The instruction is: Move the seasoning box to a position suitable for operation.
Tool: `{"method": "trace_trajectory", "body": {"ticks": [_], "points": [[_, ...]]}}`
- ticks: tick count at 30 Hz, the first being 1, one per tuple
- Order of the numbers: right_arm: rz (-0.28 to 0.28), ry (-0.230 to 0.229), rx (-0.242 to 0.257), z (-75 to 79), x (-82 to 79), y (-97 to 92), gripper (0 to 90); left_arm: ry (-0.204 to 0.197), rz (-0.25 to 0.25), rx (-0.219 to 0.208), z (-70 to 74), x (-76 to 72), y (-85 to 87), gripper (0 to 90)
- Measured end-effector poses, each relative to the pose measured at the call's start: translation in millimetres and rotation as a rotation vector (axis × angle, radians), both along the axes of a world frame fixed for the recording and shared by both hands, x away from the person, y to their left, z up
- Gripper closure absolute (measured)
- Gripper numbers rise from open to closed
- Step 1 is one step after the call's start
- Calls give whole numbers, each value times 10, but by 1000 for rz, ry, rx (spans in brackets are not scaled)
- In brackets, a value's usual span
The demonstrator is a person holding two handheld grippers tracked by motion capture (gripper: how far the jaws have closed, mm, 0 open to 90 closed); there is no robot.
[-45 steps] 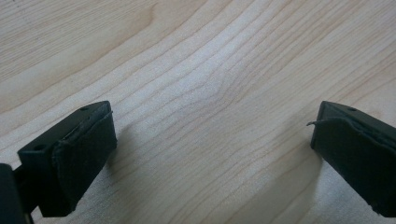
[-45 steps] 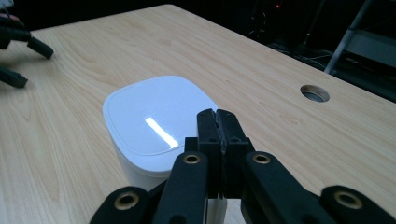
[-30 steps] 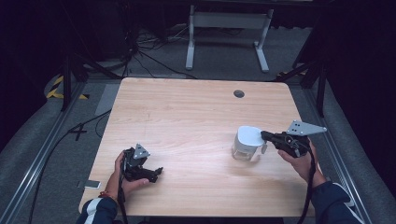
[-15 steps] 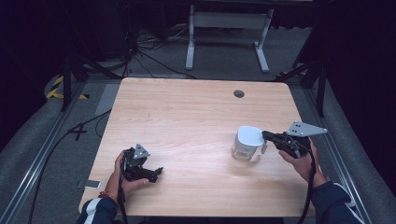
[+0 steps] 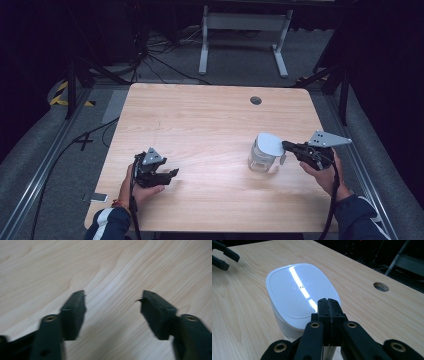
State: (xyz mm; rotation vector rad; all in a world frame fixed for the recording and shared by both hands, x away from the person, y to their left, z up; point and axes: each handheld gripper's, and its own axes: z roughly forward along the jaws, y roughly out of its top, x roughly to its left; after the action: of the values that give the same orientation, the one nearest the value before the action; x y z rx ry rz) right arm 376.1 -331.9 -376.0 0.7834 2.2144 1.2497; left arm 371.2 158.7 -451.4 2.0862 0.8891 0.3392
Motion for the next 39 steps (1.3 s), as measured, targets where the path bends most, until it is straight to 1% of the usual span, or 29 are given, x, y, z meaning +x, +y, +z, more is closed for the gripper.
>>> {"method": "trace_trajectory", "body": {"ticks": [1,2,3,4,5,6,7,8,9,10,12,14,16,17,19,20,21,23,24,25,26,28,30,32,35,36,39], "points": [[0,-1,-2,0,1,-3,899,0,-22,-8,50,18,-86,436],[0,1,-1,-3,2,-7,899,-12,-41,-11,88,41,-158,520],[-2,1,4,-7,4,-9,899,-16,-54,-11,118,59,-214,523],[-2,1,4,-7,5,-9,899,-16,-72,-18,160,81,-295,555],[-1,-1,4,-8,8,-8,899,-42,-97,-3,204,110,-377,635],[3,0,4,-8,8,-7,899,-51,-114,3,232,124,-450,662],[5,0,4,-8,7,-6,899,-66,-152,7,275,147,-575,699],[4,3,4,-6,6,-5,899,-71,-164,7,298,153,-655,758],[3,4,4,-6,6,-6,899,-89,-186,10,335,173,-780,784],[1,8,1,-6,7,-9,899,-92,-208,5,355,192,-852,811],[0,11,-7,-18,8,-12,900,-117,-238,13,416,239,-1066,848],[2,16,-13,-35,14,-5,899,-114,-269,-17,467,287,-1241,852],[6,17,-23,-48,14,9,899,-134,-290,1,522,314,-1396,852],[7,13,-20,-49,14,11,899,-144,-301,-6,554,325,-1480,853],[10,17,-14,-43,14,8,899,-169,-333,15,657,339,-1656,857],[12,19,-10,-43,13,8,899,-176,-345,20,686,340,-1701,858],[12,19,-10,-43,13,8,899,-176,-345,20,686,340,-1701,859],[16,15,-15,-43,11,16,899,-183,-367,25,751,357,-1829,866],[18,14,-17,-43,12,20,899,-195,-375,39,779,365,-1896,869],[22,13,-20,-48,18,26,899,-199,-386,43,817,371,-1975,869],[22,13,-20,-48,18,26,899,-199,-386,43,817,371,-1975,869],[23,14,-20,-52,19,28,898,-208,-395,52,855,375,-2057,871],[23,15,-20,-51,12,32,899,-208,-405,55,883,394,-2121,886],[23,14,-20,-50,11,34,899,-217,-412,60,910,401,-2166,894],[25,13,-21,-50,10,34,899,-222,-407,51,954,401,-2211,896],[25,13,-21,-51,10,32,899,-224,-416,53,973,408,-2219,896],[27,15,-18,-50,5,31,899,-226,-415,41,1017,407,-2256,896]]}}
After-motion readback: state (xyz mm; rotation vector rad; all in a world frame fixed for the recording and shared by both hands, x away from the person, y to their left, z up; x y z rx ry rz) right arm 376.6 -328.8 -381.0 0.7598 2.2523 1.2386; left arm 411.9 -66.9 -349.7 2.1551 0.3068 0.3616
